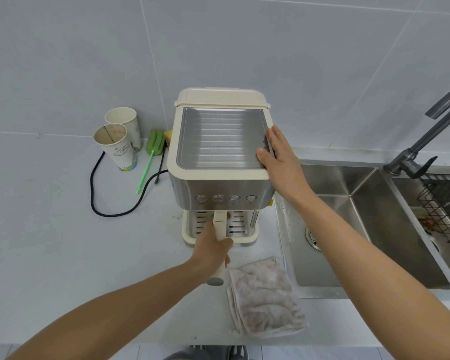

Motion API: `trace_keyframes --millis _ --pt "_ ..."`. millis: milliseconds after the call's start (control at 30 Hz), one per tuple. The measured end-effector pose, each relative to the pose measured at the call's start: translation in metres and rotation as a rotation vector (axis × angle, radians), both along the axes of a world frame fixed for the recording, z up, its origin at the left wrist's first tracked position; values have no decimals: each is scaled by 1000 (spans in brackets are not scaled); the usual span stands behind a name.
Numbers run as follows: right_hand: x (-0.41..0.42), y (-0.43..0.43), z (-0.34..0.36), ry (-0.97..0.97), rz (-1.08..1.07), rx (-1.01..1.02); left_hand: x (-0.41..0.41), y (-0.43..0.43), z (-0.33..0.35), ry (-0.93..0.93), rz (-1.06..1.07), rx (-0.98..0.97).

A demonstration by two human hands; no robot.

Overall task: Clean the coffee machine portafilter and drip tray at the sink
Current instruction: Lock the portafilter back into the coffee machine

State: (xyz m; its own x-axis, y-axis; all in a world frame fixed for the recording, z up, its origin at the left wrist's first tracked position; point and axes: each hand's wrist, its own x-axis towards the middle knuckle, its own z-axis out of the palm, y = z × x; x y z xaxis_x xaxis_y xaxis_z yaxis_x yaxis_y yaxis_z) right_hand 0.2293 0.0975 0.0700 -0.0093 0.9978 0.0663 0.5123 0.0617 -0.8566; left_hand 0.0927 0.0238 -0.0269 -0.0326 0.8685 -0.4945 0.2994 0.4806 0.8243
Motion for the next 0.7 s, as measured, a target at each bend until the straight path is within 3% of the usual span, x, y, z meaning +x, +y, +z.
trace_keyframes --millis 700 --pt "-4 1 0 -66 -15 13 -5 2 -1 76 -84 1"
